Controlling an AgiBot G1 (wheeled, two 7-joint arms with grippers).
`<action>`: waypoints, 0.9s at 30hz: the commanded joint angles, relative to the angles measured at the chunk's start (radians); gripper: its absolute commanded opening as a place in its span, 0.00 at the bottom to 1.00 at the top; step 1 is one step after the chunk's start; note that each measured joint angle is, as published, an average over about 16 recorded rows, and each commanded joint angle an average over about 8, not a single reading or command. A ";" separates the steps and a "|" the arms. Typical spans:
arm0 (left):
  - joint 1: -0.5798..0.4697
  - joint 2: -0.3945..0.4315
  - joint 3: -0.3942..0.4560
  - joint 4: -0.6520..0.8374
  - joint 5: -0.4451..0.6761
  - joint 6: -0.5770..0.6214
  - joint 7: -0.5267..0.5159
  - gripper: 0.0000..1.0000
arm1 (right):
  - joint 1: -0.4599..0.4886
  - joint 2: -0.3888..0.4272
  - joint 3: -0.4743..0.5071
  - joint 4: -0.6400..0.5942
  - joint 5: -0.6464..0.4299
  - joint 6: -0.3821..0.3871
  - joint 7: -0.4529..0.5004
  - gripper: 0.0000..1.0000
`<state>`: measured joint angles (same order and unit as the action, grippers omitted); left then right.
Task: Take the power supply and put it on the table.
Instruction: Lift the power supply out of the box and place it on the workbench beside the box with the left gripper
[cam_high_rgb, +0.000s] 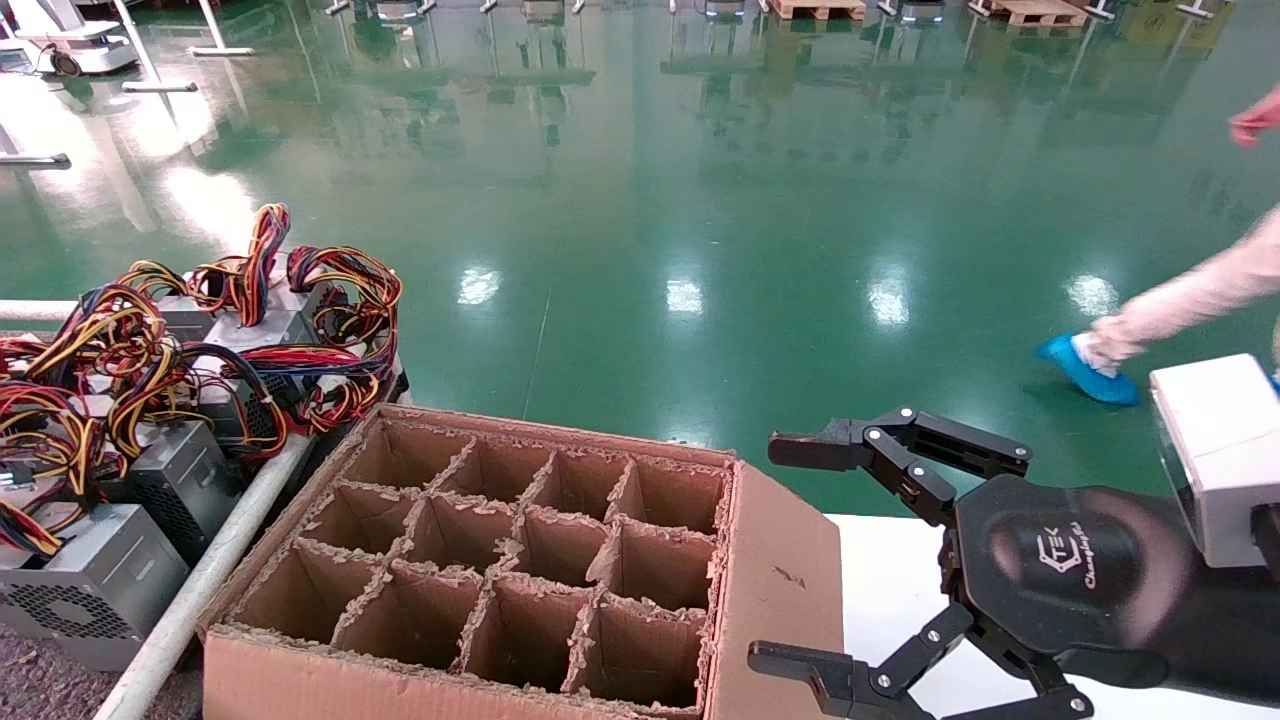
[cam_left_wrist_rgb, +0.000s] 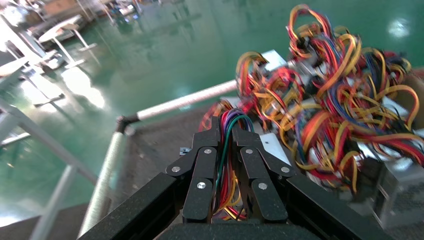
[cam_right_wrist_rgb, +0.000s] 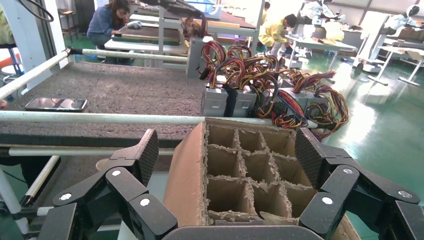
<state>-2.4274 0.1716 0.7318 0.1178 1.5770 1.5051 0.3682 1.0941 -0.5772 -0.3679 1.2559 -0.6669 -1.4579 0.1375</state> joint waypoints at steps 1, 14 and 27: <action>0.018 0.007 -0.002 0.034 0.001 0.002 0.026 0.00 | 0.000 0.000 0.000 0.000 0.000 0.000 0.000 1.00; 0.116 0.062 -0.066 0.210 -0.018 -0.023 0.144 0.00 | 0.000 0.000 0.000 0.000 0.000 0.000 0.000 1.00; 0.237 0.103 -0.156 0.293 -0.048 -0.060 0.207 0.00 | 0.000 0.000 0.000 0.000 0.000 0.000 0.000 1.00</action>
<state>-2.1899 0.2729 0.5759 0.4060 1.5285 1.4490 0.5751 1.0942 -0.5772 -0.3681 1.2559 -0.6668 -1.4578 0.1374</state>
